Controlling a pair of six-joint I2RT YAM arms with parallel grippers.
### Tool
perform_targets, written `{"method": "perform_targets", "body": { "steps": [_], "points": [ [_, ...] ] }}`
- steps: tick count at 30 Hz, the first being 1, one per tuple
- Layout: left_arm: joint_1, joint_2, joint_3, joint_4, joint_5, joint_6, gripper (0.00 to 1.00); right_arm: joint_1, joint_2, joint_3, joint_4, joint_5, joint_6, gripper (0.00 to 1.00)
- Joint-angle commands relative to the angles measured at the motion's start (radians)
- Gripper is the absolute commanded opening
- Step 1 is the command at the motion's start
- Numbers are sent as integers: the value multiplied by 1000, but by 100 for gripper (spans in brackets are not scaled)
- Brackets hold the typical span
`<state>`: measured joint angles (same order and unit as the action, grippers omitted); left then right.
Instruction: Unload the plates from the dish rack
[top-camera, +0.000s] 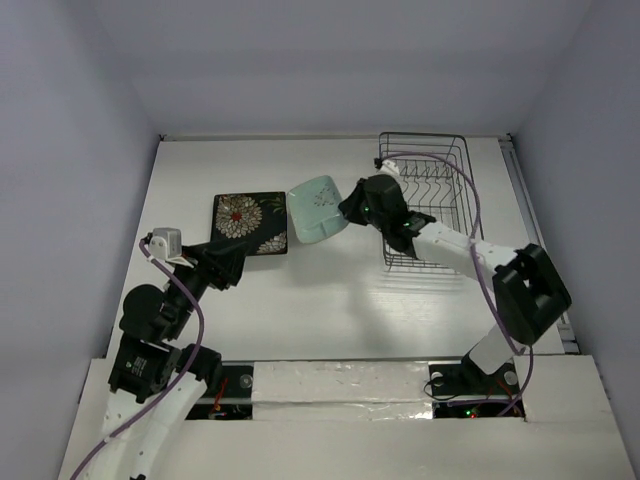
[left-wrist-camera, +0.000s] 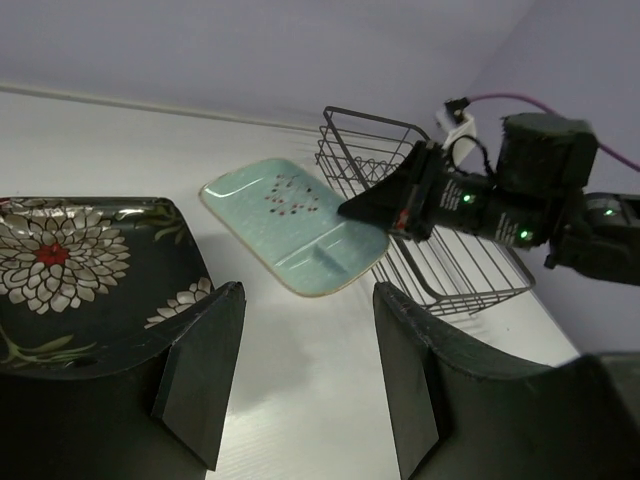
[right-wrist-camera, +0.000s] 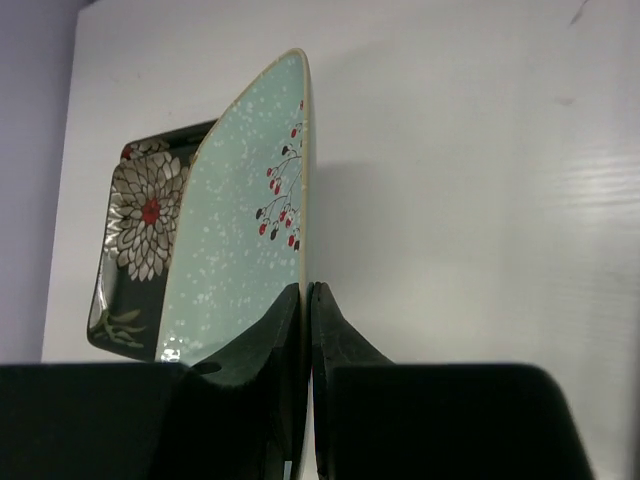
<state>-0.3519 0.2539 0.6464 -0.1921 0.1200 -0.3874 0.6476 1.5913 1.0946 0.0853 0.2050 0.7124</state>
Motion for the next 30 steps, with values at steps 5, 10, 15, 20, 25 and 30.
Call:
{"method": "perform_targets", "body": {
  "steps": [5,10,15,20,25,30],
  "points": [
    [14,28,-2,40,-3,1,51,121,16,-65,412,229,239,0],
    [14,41,-4,40,-2,1,51,147,-33,-206,473,344,279,0],
    [24,48,-4,40,0,1,51,147,-67,-285,439,387,263,0],
    [24,56,-5,40,-2,-1,51,147,-122,-349,389,499,223,0],
    [24,62,-4,42,-2,1,51,101,-197,-386,347,542,165,0],
    [33,62,-4,45,3,-1,50,101,-165,-383,360,403,105,0]
  ]
}}
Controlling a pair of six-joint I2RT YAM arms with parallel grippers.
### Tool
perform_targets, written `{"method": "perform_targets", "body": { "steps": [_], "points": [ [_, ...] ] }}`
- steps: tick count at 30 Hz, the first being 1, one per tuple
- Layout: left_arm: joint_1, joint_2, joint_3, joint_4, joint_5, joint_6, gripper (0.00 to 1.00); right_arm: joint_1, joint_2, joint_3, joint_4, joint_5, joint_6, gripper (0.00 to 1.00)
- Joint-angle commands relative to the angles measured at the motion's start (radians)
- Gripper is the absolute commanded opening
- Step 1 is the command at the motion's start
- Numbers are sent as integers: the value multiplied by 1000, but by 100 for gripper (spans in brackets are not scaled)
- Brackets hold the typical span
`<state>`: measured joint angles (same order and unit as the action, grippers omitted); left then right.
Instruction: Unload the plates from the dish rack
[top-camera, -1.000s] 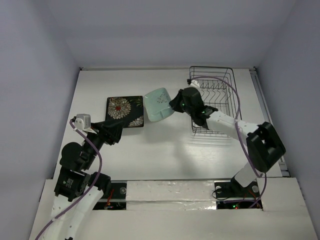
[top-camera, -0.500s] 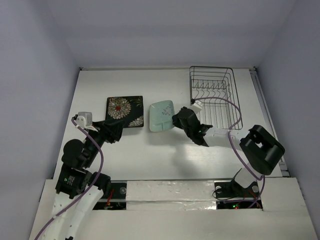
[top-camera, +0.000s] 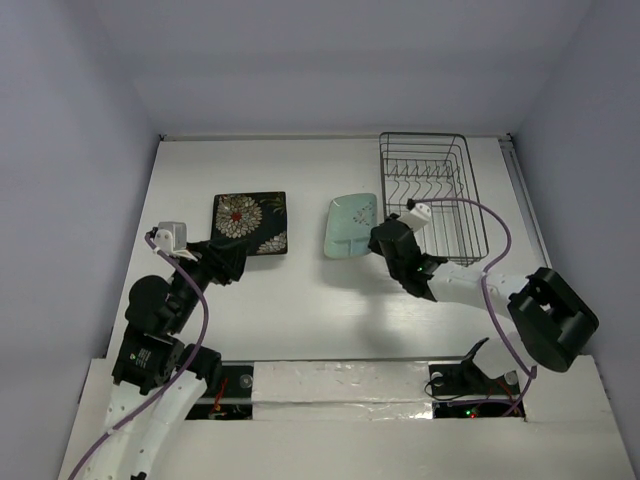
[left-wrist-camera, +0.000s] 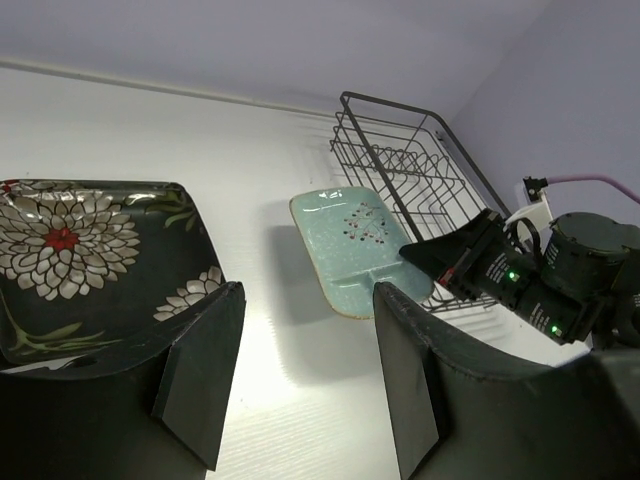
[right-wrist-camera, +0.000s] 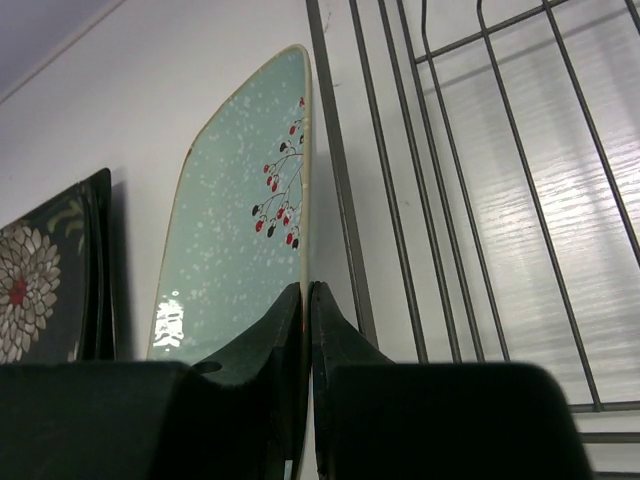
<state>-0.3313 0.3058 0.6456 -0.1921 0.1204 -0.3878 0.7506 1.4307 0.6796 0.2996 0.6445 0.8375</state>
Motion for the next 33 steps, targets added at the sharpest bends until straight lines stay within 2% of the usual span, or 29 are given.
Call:
{"method": "perform_targets", "body": {
  "steps": [1,7,13,18,20,23,24,26,27,33],
  "points": [
    [12,12,-3,45,4,0,51,15,14,38,144,-61,-20,0],
    [12,9,-3,43,5,1,51,99,100,74,125,-82,35,0],
    [12,4,-4,43,7,0,51,150,162,92,78,-25,95,0],
    [12,7,-4,43,13,0,51,171,169,37,82,9,162,2],
    [12,10,-4,43,18,1,51,171,184,23,85,4,173,11],
    [12,13,-4,45,19,0,53,171,198,15,75,-3,176,18],
    [12,13,-6,45,18,0,54,171,203,9,78,-11,169,29],
    [12,15,-4,45,19,0,56,171,201,5,79,-12,164,41],
    [12,15,-4,45,18,1,56,171,195,2,78,-9,157,52],
    [12,19,-3,45,18,3,61,184,129,23,26,1,98,84]
  ]
}}
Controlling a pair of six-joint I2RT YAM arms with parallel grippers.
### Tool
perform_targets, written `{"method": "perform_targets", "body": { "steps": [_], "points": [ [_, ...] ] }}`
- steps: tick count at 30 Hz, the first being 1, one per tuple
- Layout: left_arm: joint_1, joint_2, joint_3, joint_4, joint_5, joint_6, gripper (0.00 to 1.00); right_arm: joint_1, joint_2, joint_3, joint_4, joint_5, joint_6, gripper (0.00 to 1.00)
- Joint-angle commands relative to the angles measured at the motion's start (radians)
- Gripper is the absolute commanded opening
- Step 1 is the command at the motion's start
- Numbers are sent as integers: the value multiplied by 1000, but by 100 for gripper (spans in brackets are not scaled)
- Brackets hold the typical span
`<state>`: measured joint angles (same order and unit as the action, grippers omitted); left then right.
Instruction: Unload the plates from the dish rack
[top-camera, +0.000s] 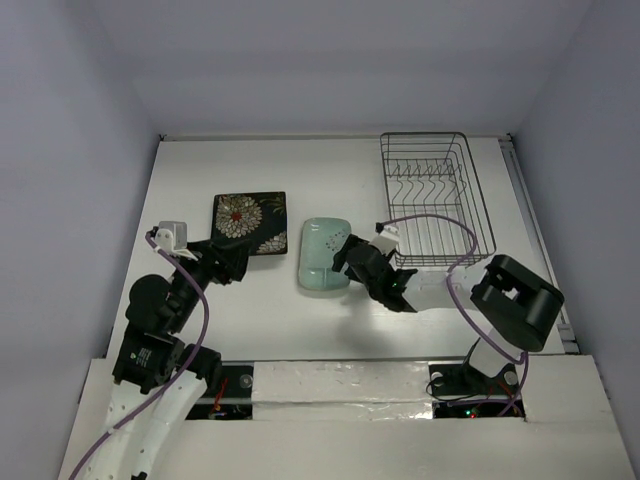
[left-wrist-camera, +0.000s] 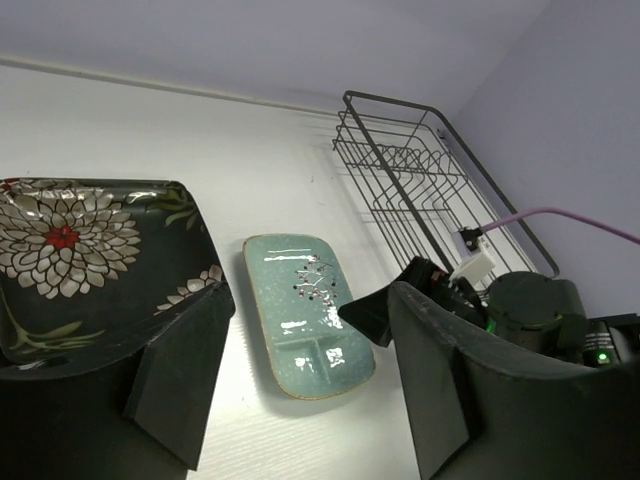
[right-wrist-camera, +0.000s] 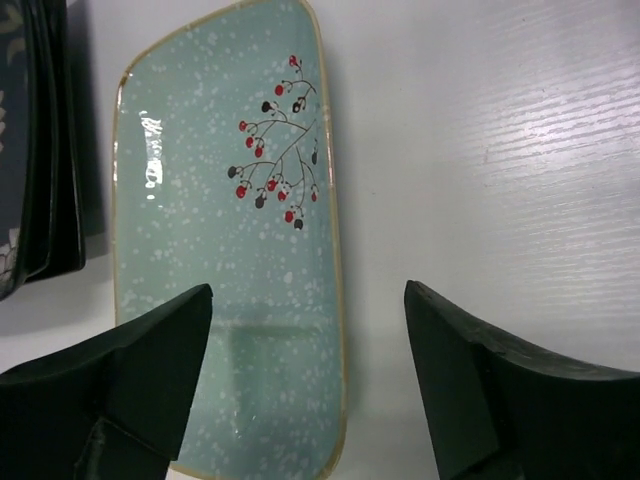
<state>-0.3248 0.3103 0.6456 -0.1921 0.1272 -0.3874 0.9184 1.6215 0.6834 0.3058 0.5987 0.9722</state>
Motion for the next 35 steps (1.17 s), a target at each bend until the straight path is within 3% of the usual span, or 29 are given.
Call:
{"method": "perform_targets", "body": {
  "steps": [1,5,10,11,15,17,21,23,26,27,29,30,35],
  "points": [
    [6,16,-3,45,11,2,63,16,-77,30,-8,44,-52,87],
    [15,19,-1,45,15,4,70,62,-164,108,-86,33,-133,91],
    [15,23,3,45,28,13,82,73,-229,212,-126,-63,-227,80],
    [15,23,5,45,28,16,84,73,-239,222,-126,-79,-237,74],
    [15,16,9,46,15,19,90,73,-310,257,-126,-91,-305,0],
    [15,15,12,46,11,19,92,73,-383,280,-146,-71,-381,0],
    [15,32,43,66,2,21,94,73,-572,291,-183,138,-551,0],
    [15,46,80,78,-4,19,95,73,-708,269,-178,237,-610,3],
    [15,67,132,102,-6,28,95,73,-848,213,-97,439,-719,41],
    [15,76,155,109,-15,36,95,73,-933,164,-39,510,-771,69],
    [15,81,167,117,-21,44,95,73,-1006,122,-13,545,-802,85],
    [15,82,169,125,-34,45,95,73,-1061,92,-8,564,-803,91],
    [15,90,129,140,-44,21,96,73,-1103,19,9,555,-782,95]
  ]
}}
